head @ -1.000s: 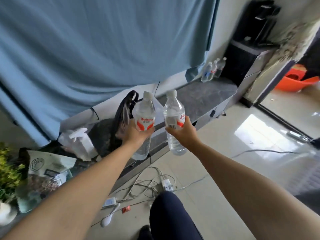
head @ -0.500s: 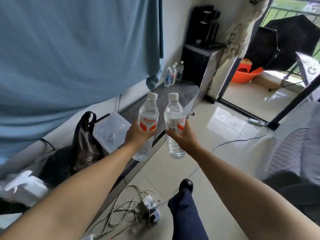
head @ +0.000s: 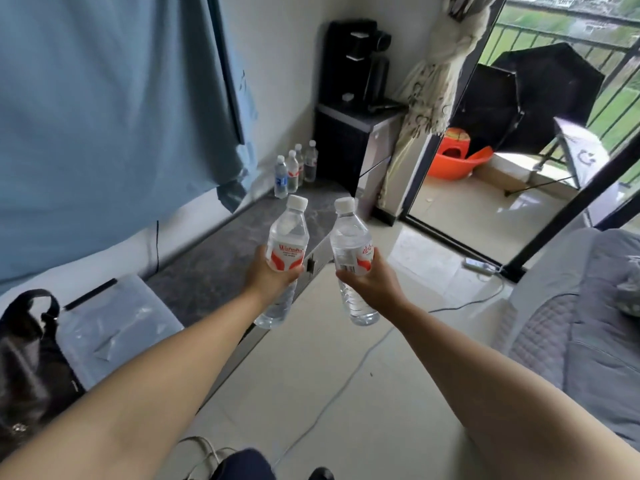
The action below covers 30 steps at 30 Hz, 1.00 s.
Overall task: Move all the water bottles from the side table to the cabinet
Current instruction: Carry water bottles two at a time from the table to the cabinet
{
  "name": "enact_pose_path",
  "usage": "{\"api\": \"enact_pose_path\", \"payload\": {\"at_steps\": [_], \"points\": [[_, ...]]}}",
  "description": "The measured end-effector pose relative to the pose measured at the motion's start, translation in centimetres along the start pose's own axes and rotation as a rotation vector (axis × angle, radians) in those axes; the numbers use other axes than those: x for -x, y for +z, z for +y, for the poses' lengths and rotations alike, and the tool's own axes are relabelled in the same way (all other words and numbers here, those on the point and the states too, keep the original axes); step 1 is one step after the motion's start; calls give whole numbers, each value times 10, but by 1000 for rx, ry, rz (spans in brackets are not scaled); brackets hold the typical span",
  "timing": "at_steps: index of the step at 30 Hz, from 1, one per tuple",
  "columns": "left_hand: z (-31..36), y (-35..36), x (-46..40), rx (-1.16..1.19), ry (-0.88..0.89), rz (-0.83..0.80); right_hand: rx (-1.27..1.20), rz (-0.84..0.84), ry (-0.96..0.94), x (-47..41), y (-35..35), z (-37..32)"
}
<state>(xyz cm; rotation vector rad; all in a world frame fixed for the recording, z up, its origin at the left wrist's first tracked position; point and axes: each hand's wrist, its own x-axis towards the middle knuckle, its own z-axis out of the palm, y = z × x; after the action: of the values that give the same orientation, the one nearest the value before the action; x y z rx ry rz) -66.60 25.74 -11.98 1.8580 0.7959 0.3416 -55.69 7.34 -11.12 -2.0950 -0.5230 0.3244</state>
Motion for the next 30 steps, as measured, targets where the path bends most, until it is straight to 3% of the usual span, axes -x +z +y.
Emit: {"api": "enact_pose_path", "payload": {"at_steps": [10, 15, 30], "points": [[63, 61, -100, -46, -1, 32, -105, 37, 27, -101, -53, 38], [61, 91, -150, -18, -27, -36, -93, 18, 51, -158, -57, 51], [92, 181, -453, 70, -194, -10, -102, -48, 117, -487, -57, 52]]}}
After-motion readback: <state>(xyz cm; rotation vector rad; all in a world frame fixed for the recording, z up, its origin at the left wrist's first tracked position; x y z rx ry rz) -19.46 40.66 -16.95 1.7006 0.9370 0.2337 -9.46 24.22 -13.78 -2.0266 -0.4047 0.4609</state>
